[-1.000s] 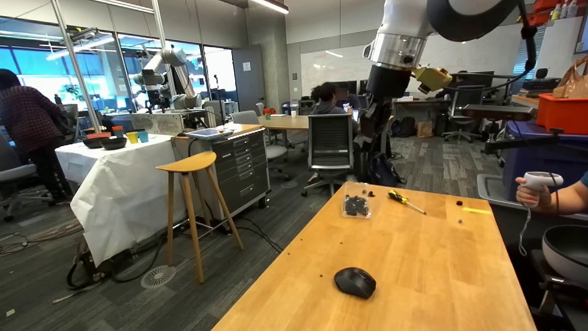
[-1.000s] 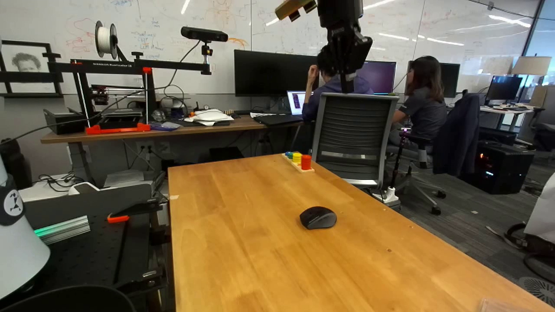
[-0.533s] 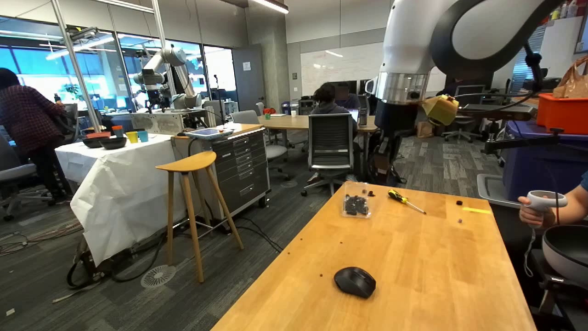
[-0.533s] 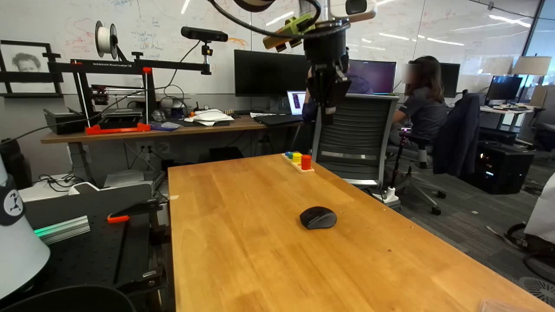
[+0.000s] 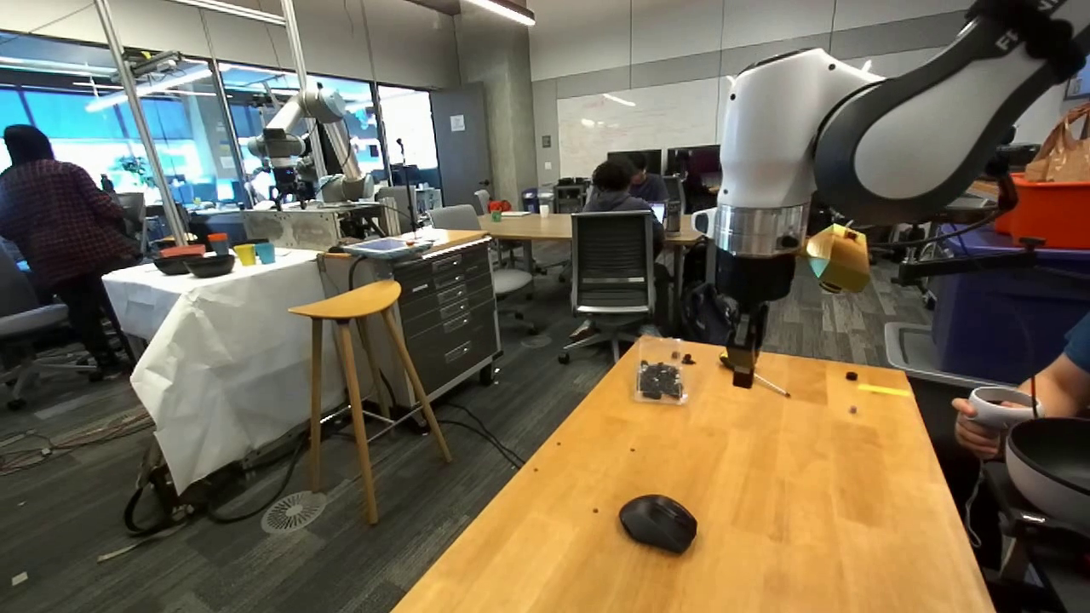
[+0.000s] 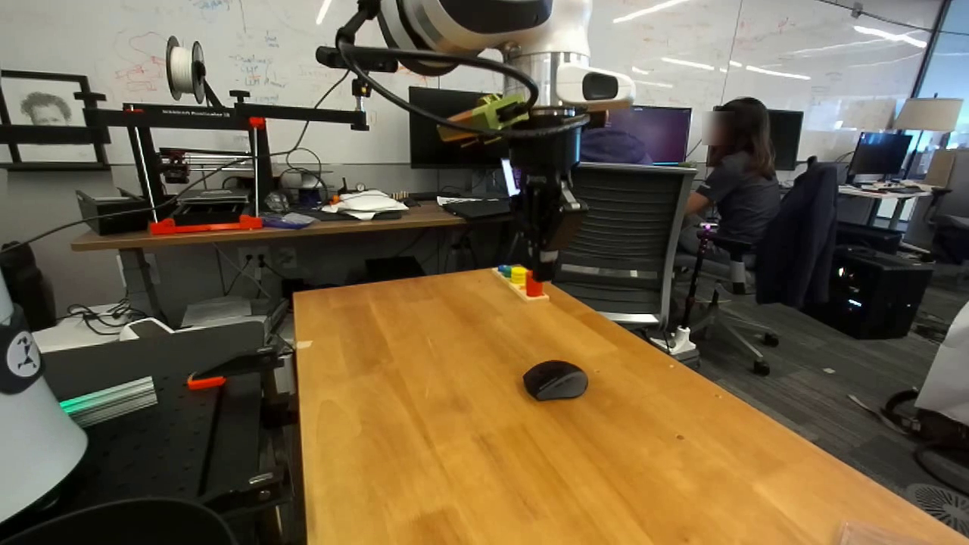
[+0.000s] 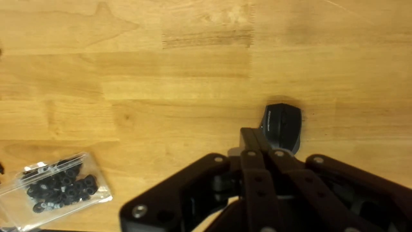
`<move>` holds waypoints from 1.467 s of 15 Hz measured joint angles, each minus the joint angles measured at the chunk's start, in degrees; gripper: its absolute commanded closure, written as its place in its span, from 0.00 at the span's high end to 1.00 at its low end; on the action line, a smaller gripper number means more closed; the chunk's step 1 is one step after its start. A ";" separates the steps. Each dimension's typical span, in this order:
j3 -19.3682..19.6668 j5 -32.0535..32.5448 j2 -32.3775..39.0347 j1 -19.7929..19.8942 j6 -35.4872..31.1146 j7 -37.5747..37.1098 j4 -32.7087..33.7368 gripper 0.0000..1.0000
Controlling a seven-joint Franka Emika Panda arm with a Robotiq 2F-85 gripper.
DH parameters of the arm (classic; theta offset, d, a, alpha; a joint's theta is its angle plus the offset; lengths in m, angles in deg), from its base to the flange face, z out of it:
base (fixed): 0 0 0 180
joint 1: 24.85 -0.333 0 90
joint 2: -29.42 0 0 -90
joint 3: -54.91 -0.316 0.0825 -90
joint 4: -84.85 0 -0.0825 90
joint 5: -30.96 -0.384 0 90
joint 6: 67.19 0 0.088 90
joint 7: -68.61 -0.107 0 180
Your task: Move the mouse backwards
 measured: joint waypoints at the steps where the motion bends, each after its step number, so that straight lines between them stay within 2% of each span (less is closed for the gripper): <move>1: 0.21 0.48 0.64 0.00 -0.55 0.00 -0.42 0.03; 9: 1.06 6.44 8.71 -0.14 -10.21 0.00 -2.78 0.02; 13: 3.11 9.53 14.65 -1.46 -16.49 -0.02 -2.66 0.02; 17: 4.18 8.77 18.67 -2.91 -19.25 -0.15 -2.05 0.00; 22: 3.94 5.34 18.95 -3.68 -19.56 -0.15 -1.62 0.01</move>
